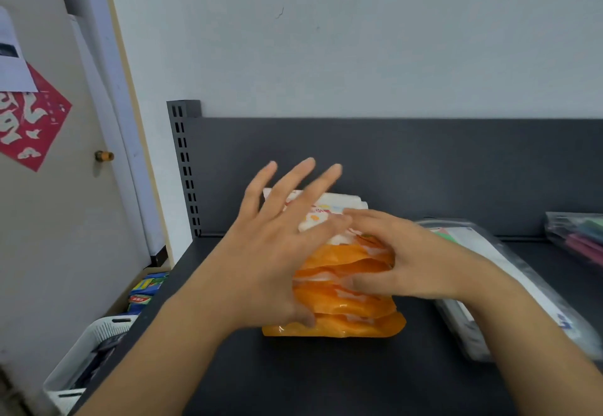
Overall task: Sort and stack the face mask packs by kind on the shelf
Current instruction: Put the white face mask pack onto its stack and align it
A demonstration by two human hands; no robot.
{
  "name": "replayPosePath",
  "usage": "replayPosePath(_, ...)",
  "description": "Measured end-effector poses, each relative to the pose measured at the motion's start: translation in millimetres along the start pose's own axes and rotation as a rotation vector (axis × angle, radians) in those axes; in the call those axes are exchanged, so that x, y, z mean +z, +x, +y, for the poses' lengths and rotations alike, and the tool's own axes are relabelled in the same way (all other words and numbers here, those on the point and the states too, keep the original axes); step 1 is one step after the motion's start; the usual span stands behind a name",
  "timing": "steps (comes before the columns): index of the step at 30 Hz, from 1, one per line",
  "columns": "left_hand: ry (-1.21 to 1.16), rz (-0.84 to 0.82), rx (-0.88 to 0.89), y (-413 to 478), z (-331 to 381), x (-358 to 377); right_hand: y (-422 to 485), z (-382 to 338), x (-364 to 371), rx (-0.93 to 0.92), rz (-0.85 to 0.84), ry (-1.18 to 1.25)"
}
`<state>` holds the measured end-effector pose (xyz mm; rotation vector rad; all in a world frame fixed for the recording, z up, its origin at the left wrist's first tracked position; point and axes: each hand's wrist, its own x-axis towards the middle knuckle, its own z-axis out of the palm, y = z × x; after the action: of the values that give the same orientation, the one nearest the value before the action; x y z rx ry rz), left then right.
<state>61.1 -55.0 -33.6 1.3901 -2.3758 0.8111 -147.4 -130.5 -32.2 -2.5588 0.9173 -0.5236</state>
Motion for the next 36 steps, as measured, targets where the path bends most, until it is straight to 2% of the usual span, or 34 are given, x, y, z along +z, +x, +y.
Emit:
replayPosePath(2, 0.078, 0.017, 0.066, -1, 10, 0, -1, -6, 2, -0.008, 0.010, -0.035)
replayPosePath(4, 0.138, -0.066, 0.098, -3, 16, 7, -1, -7, 4, -0.016, 0.015, -0.083)
replayPosePath(8, 0.162, -0.159, 0.022, -5, 10, 20, -3, -12, 2, 0.189, -0.073, -0.243)
replayPosePath(11, 0.190, -0.139, 0.010, -6, 5, 19, -2, -13, 1, 0.253, -0.060, -0.207)
replayPosePath(16, 0.205, -0.008, 0.195, -11, 15, 31, 2, -6, 3, 0.185, 0.012, -0.185)
replayPosePath(21, 0.239, 0.058, 0.190, -6, 10, 48, 1, -5, 0, 0.135, 0.055, -0.255)
replayPosePath(26, 0.330, 0.079, 0.172, 6, 3, 49, 8, 3, 4, 0.045, 0.139, -0.222)
replayPosePath(30, 0.243, 0.087, 0.157, 3, 1, 47, 10, 6, 7, 0.042, 0.162, -0.201)
replayPosePath(33, 0.145, 0.127, 0.110, -7, -3, 43, 7, 5, 5, 0.109, 0.165, -0.169)
replayPosePath(34, 0.060, 0.156, 0.065, -10, -5, 42, 5, 3, 3, 0.144, 0.188, -0.139)
replayPosePath(36, -0.299, 0.222, -0.153, -14, -7, 41, 4, -7, 0, 0.216, 0.288, 0.023)
